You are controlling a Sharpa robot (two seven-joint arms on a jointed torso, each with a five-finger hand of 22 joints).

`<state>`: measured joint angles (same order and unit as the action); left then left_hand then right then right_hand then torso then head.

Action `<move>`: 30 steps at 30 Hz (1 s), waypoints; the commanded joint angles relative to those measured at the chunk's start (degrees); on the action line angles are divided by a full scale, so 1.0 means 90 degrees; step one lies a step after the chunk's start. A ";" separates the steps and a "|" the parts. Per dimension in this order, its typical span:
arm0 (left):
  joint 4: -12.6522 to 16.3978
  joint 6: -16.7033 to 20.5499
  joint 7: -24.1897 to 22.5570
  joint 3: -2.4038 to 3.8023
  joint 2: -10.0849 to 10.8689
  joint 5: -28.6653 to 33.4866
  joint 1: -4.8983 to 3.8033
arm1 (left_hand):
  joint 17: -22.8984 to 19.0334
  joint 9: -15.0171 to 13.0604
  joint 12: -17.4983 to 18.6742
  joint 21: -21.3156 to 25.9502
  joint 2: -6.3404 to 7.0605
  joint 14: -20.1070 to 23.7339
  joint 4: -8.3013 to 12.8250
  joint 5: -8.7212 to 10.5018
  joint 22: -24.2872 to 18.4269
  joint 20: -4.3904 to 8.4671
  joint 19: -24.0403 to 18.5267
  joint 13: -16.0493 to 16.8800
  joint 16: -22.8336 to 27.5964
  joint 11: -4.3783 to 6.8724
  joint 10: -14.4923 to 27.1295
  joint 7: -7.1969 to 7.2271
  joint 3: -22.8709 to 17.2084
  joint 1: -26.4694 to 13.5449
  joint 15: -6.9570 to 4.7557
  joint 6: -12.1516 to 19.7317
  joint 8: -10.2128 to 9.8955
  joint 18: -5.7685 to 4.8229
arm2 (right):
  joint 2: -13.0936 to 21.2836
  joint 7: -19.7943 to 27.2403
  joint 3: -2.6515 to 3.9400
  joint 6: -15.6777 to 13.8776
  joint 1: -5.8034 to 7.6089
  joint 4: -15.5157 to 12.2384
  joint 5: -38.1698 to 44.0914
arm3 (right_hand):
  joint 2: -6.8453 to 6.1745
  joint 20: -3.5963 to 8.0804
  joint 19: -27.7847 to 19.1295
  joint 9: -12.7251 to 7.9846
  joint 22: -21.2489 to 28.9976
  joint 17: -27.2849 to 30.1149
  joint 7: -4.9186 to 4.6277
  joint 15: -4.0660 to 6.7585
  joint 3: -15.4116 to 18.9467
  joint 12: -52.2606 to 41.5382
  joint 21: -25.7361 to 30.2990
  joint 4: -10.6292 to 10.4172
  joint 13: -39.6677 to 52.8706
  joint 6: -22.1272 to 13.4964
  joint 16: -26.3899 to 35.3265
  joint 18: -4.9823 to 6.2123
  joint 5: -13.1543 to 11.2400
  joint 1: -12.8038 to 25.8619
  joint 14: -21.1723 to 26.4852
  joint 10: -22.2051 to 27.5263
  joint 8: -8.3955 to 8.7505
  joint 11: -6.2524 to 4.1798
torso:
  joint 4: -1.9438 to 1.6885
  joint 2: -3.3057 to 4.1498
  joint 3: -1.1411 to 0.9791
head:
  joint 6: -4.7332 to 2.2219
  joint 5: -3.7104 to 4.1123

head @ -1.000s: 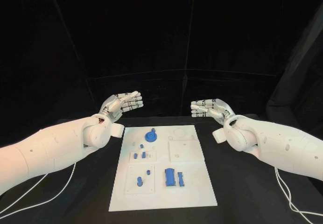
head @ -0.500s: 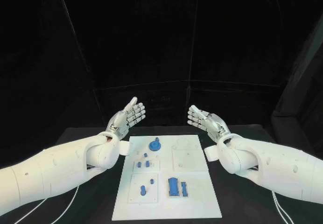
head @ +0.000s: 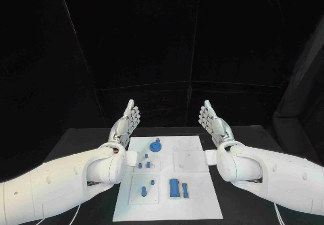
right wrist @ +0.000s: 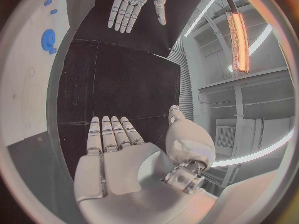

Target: Assemble the parts on the task board

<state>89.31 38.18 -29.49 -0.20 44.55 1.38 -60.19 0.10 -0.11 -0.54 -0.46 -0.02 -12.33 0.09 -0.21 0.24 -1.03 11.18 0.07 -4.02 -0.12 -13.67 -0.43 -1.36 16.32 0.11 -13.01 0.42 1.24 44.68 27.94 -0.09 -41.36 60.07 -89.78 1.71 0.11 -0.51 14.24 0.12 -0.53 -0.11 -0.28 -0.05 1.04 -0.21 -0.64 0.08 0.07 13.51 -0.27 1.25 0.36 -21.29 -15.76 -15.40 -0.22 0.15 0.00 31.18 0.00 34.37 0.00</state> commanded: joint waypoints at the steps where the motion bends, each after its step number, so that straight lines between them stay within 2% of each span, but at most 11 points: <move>1: 0.0071 0.0659 -0.0034 0.0022 0.0015 -0.0154 0.0003 | -0.0011 0.0012 0.0060 0.0051 0.0002 0.0440 -0.0010 0.0024 -0.0026 0.0115 -0.0397 -0.0007 0.0446 0.0014 0.0483 0.0048 0.0151 -0.0578 -0.0012 0.0458 -0.0047 -0.0138 | 0.0001 0.0206 0.0010 -0.0307 0.0010 -0.0020 -0.0190 | -0.0013 0.0057 -0.0502 -0.0013 0.0059 0.0012 0.0031 0.0006 -0.0116 0.0023 0.0071 -0.0009 -0.0008 -0.0476 0.0030 -0.0139 -0.0040 0.0750 0.0555 0.0541 0.0025 -0.0017 | 0.0000 0.0000 0.0000 | 0.0001 0.0000; 15: 0.0071 0.0660 -0.0034 0.0022 0.0015 -0.0154 0.0003 | -0.0011 0.0012 0.0060 0.0051 0.0002 0.0839 -0.0010 0.0024 -0.0026 0.0115 -0.0756 -0.0007 0.0446 0.0014 0.0942 0.0048 0.0151 -0.1118 -0.0012 0.0897 -0.0047 -0.0138 | 0.0001 0.0206 0.0010 -0.0307 0.0010 -0.0020 -0.0190 | -0.0013 0.0057 -0.0970 -0.0013 0.0059 0.0012 0.0031 0.0006 -0.0116 0.0023 0.0071 -0.0009 -0.0008 -0.0915 0.0030 -0.0139 -0.0040 0.1453 0.1075 0.1044 0.0025 -0.0017 | 0.0000 0.0000 0.0000 | 0.0001 0.0000; 16: 0.0071 0.0660 -0.0034 0.0022 0.0015 -0.0154 0.0003 | -0.0011 0.0012 0.0060 0.0051 0.0002 0.1370 -0.0010 0.0024 -0.0026 0.0115 -0.1242 -0.0007 0.0446 0.0014 0.1053 0.0048 0.0151 -0.1248 -0.0012 0.0997 -0.0047 -0.0138 | 0.0001 0.0206 0.0010 -0.0307 0.0010 -0.0020 -0.0190 | -0.0013 0.0057 -0.0989 -0.0013 0.0059 0.0012 0.0031 0.0006 -0.0116 0.0023 0.0071 -0.0009 -0.0008 -0.0941 0.0030 -0.0139 -0.0040 0.1489 0.1102 0.1071 0.0025 -0.0017 | 0.0000 0.0000 0.0000 | 0.0001 0.0000; 17: 0.0071 0.0660 -0.0034 0.0022 0.0015 -0.0154 0.0003 | -0.0011 0.0012 0.0060 0.0051 0.0002 0.1370 -0.0010 0.0024 -0.0026 0.0115 -0.1242 -0.0007 0.0446 0.0014 0.1518 0.0048 0.0151 -0.1346 -0.0012 0.1446 -0.0047 -0.0138 | 0.0001 0.0206 0.0010 -0.0307 0.0010 -0.0020 -0.0190 | -0.0013 0.0057 -0.1004 -0.0013 0.0059 0.0012 0.0031 0.0006 -0.0116 0.0023 0.0071 -0.0009 -0.0008 -0.0953 0.0030 -0.0139 -0.0040 0.1525 0.1126 0.1101 0.0025 -0.0017 | 0.0000 0.0000 0.0000 | 0.0001 0.0000; 18: 0.0071 0.0660 -0.0034 0.0022 0.0015 -0.0154 0.0003 | -0.0011 0.0012 0.0060 0.0051 0.0002 0.1370 -0.0010 0.0024 -0.0026 0.0115 -0.1242 -0.0007 0.0446 0.0014 0.1518 0.0048 0.0151 -0.1813 -0.0012 0.1446 -0.0047 -0.0138 | 0.0001 0.0206 0.0010 -0.0307 0.0010 -0.0020 -0.0190 | -0.0013 0.0057 -0.1034 -0.0013 0.0059 0.0012 0.0031 0.0006 -0.0116 0.0023 0.0071 -0.0009 -0.0008 -0.0982 0.0030 -0.0139 -0.0040 0.1552 0.1140 0.1128 0.0025 -0.0017 | 0.0000 0.0000 0.0000 | 0.0001 0.0000; 20: 0.0071 0.0660 -0.0034 0.0022 0.0015 -0.0154 0.0003 | -0.0011 0.0012 0.0060 0.0051 0.0002 0.1370 -0.0010 0.0024 -0.0026 0.0115 -0.1242 -0.0007 0.0446 0.0014 0.1518 0.0048 0.0151 -0.1813 -0.0012 0.1446 -0.0047 -0.0138 | 0.0001 0.0206 0.0010 -0.0307 0.0010 -0.0020 -0.0190 | -0.0013 0.0057 -0.1057 -0.0013 0.0059 0.0012 0.0031 0.0006 -0.0116 0.0023 0.0071 -0.0009 -0.0008 -0.1005 0.0030 -0.0139 -0.0040 0.1611 0.1195 0.1158 0.0025 -0.0017 | 0.0000 0.0000 0.0000 | 0.0001 0.0000; 21: 0.0071 0.0660 -0.0034 0.0022 0.0015 -0.0154 0.0003 | -0.0011 0.0012 0.0060 0.0051 0.0002 0.1370 -0.0010 0.0024 -0.0026 0.0115 -0.1242 -0.0007 0.0446 0.0014 0.1518 0.0048 0.0151 -0.1813 -0.0012 0.1446 -0.0047 -0.0138 | 0.0001 0.0206 0.0010 -0.0307 0.0010 -0.0020 -0.0190 | -0.0013 0.0057 -0.1582 -0.0013 0.0059 0.0012 0.0031 0.0006 -0.0116 0.0023 0.0071 -0.0009 -0.0008 -0.1501 0.0030 -0.0139 -0.0040 0.1713 0.1265 0.1243 0.0025 -0.0017 | 0.0000 0.0000 0.0000 | 0.0001 0.0000; 22: 0.0071 0.0660 -0.0034 0.0022 0.0015 -0.0154 0.0003 | -0.0011 0.0012 0.0060 0.0051 0.0002 0.1370 -0.0010 0.0024 -0.0026 0.0115 -0.1242 -0.0007 0.0446 0.0014 0.1518 0.0048 0.0151 -0.1813 -0.0012 0.1446 -0.0047 -0.0138 | 0.0001 0.0206 0.0010 -0.0307 0.0010 -0.0020 -0.0190 | -0.0013 0.0057 -0.1582 -0.0013 0.0059 0.0012 0.0031 0.0006 -0.0116 0.0023 0.0071 -0.0009 -0.0008 -0.1501 0.0030 -0.0139 -0.0040 0.1835 0.1751 0.1711 0.0025 -0.0017 | 0.0000 0.0000 0.0000 | 0.0001 0.0000; 23: 0.0071 0.0660 -0.0034 0.0022 0.0015 -0.0154 0.0003 | -0.0011 0.0012 0.0060 0.0051 0.0002 0.1370 -0.0010 0.0024 -0.0026 0.0115 -0.1242 -0.0007 0.0446 0.0014 0.1518 0.0048 0.0151 -0.1813 -0.0012 0.1446 -0.0047 -0.0138 | 0.0001 0.0206 0.0010 -0.0307 0.0010 -0.0020 -0.0190 | -0.0013 0.0057 -0.1582 -0.0013 0.0059 0.0012 0.0031 0.0006 -0.0116 0.0023 0.0071 -0.0009 -0.0008 -0.1501 0.0030 -0.0139 -0.0040 0.1881 0.1751 0.1711 0.0025 -0.0017 | 0.0000 0.0000 0.0000 | 0.0001 0.0000; 24: 0.0071 0.0660 -0.0034 0.0022 0.0015 -0.0154 0.0003 | -0.0011 0.0012 0.0060 0.0051 0.0002 0.1370 -0.0010 0.0024 -0.0026 0.0115 -0.1242 -0.0007 0.0446 0.0014 0.1518 0.0048 0.0151 -0.1813 -0.0012 0.1446 -0.0047 -0.0138 | 0.0001 0.0206 0.0010 -0.0307 0.0010 -0.0020 -0.0190 | -0.0013 0.0057 -0.1582 -0.0013 0.0059 0.0012 0.0031 0.0006 -0.0116 0.0023 0.0071 -0.0009 -0.0008 -0.1501 0.0030 -0.0139 -0.0040 0.2366 0.1751 0.1711 0.0025 -0.0017 | 0.0000 0.0000 0.0000 | 0.0001 0.0000; 30: 0.0071 0.0660 -0.0034 0.0022 0.0015 -0.0154 0.0003 | -0.0011 0.0012 0.0060 0.0051 0.0002 0.1370 -0.0010 0.0024 -0.0026 0.0115 -0.1242 -0.0007 0.0446 0.0014 0.1518 0.0048 0.0151 -0.1813 -0.0012 0.1446 -0.0047 -0.0138 | 0.0001 0.0206 0.0010 -0.0307 0.0010 -0.0020 -0.0190 | -0.0013 0.0057 -0.1582 -0.0013 0.0059 0.0012 0.0031 0.0006 -0.0116 0.0023 0.0071 -0.0009 -0.0008 -0.1501 0.0030 -0.0139 -0.0040 0.2366 0.1751 0.1711 0.0025 -0.0017 | 0.0000 0.0000 0.0000 | 0.0001 0.0000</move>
<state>89.85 43.80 -29.38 -0.09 44.69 0.73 -60.06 0.06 -0.07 -0.39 -0.22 -0.01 -0.22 -0.07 -0.21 0.05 0.00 0.31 0.07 -0.17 0.00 -0.30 0.01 -0.42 0.43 0.01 -0.30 0.23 0.35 44.68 28.98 -0.07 -43.77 60.07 -89.82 -0.14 0.02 0.02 0.31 0.08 -0.08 -0.07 0.02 0.00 0.34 -0.21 -0.38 0.02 0.07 0.28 -0.28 0.40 0.36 -0.31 -0.20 -0.29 -0.23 0.00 -0.01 31.18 0.00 34.37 0.00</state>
